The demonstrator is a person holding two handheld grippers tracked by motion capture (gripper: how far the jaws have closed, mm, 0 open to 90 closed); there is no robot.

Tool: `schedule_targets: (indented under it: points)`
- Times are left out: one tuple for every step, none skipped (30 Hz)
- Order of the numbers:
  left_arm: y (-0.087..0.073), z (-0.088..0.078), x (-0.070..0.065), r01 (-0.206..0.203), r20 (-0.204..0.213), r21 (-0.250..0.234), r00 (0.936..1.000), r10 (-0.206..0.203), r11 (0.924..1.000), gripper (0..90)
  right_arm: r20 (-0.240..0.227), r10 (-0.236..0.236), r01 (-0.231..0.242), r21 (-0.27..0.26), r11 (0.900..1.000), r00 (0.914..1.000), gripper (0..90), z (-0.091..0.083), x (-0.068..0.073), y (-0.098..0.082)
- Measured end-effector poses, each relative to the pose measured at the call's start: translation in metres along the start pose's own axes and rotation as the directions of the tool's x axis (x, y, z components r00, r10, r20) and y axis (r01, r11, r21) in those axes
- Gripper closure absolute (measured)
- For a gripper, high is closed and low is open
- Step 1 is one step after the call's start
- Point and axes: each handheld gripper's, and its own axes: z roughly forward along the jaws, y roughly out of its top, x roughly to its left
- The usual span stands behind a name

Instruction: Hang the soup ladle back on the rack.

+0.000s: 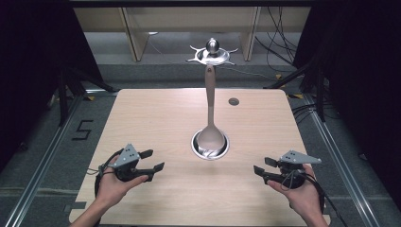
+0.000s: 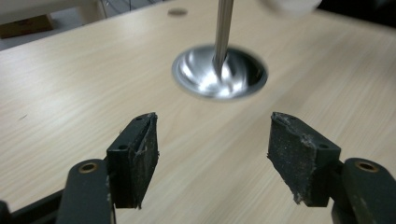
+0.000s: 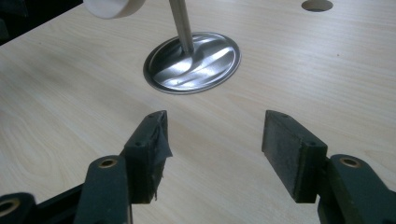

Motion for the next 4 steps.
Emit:
schedule_targets:
  points:
    - [-0.0014, -0.0007, 0.0009, -0.003, -0.006, -0.003, 1.0, 0.003, 1.0, 32.6, 0.001, -0.019, 0.019, -0.007, 1.0, 0.9998, 41.2, 0.0007, -0.0018, -0.0005]
    - [-0.0014, -0.0012, 0.0009, 0.018, -0.009, -0.008, 0.9998, -0.018, 0.9998, 32.7, 0.009, -0.007, 0.007, -0.001, 1.0, 0.9999, 40.7, 0.0002, -0.0009, -0.0015]
    - [-0.0001, -0.0013, 0.0029, 0.012, -0.006, -0.022, 0.9999, -0.013, 0.9997, 32.7, 0.007, 0.006, -0.006, 0.003, 1.0, 1.0, 40.7, 0.0001, -0.0008, -0.0021]
    - [0.0008, -0.0016, 0.0018, 0.028, -0.011, -0.025, 0.9995, -0.029, 0.9993, 32.7, 0.02, -0.031, 0.032, -0.018, 0.999, 0.9993, 40.7, 0.0011, -0.0053, -0.0024]
